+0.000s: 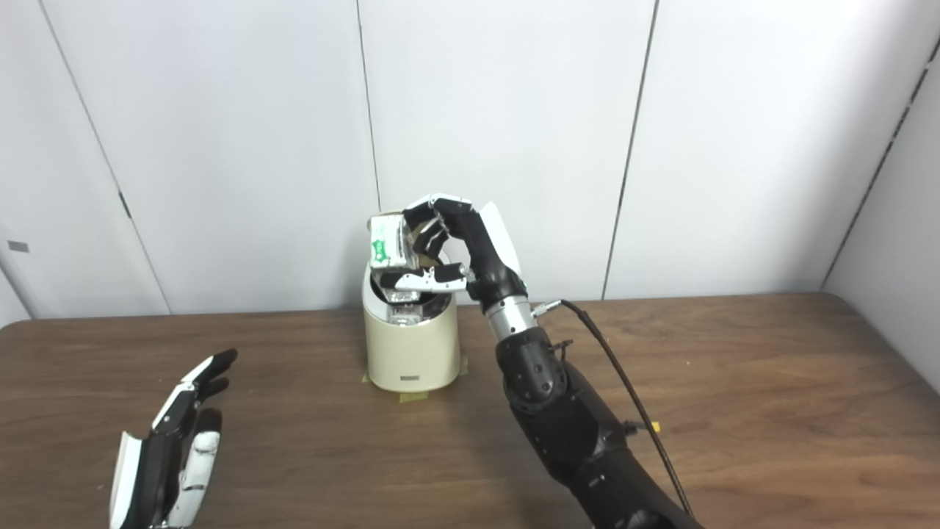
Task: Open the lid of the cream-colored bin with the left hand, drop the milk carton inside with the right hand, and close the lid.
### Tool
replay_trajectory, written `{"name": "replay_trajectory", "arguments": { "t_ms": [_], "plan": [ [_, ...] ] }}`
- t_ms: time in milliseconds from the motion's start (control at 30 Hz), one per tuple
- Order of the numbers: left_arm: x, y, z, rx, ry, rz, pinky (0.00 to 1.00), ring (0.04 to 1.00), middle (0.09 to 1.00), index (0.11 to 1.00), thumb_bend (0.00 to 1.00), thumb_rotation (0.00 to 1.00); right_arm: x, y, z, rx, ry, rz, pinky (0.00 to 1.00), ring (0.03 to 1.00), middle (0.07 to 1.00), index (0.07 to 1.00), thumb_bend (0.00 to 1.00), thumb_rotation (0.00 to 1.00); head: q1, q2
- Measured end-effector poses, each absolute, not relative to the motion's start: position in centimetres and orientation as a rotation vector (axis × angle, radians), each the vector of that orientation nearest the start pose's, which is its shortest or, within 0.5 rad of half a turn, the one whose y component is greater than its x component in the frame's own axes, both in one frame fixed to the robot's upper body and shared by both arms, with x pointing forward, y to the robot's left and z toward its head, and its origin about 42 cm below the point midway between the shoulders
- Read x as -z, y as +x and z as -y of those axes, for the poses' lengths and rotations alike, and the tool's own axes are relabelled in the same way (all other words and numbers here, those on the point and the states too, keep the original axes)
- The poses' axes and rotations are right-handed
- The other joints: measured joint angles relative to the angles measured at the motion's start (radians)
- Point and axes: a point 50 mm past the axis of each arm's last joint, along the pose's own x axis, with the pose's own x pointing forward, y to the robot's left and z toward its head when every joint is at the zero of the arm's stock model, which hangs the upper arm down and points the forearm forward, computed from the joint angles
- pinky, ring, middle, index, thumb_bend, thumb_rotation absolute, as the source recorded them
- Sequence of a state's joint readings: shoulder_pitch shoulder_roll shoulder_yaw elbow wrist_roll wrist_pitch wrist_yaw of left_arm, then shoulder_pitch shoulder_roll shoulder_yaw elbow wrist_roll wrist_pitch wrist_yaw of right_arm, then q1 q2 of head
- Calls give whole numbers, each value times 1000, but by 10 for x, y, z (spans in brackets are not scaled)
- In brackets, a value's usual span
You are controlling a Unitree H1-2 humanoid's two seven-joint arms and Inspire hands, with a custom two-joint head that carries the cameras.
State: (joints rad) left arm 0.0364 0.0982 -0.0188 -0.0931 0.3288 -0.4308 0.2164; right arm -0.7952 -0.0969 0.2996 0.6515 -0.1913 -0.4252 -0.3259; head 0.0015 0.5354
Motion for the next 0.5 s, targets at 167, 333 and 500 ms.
{"name": "replay_trajectory", "arguments": {
  "t_ms": [167,333,500],
  "plan": [
    [-143,262,-235,-110,365,529,829,877,865,836,355,885,-245,491,121,-139,-345,625,408,448,501,465,518,0,9,3],
    [-143,261,-235,-105,367,529,828,880,865,838,338,845,-243,494,126,-135,-366,618,426,457,503,461,518,0,14,6],
    [-143,259,-234,-92,369,526,823,879,871,842,337,831,-241,493,126,-146,-379,613,455,479,498,454,517,0,17,8]
  ]
}}
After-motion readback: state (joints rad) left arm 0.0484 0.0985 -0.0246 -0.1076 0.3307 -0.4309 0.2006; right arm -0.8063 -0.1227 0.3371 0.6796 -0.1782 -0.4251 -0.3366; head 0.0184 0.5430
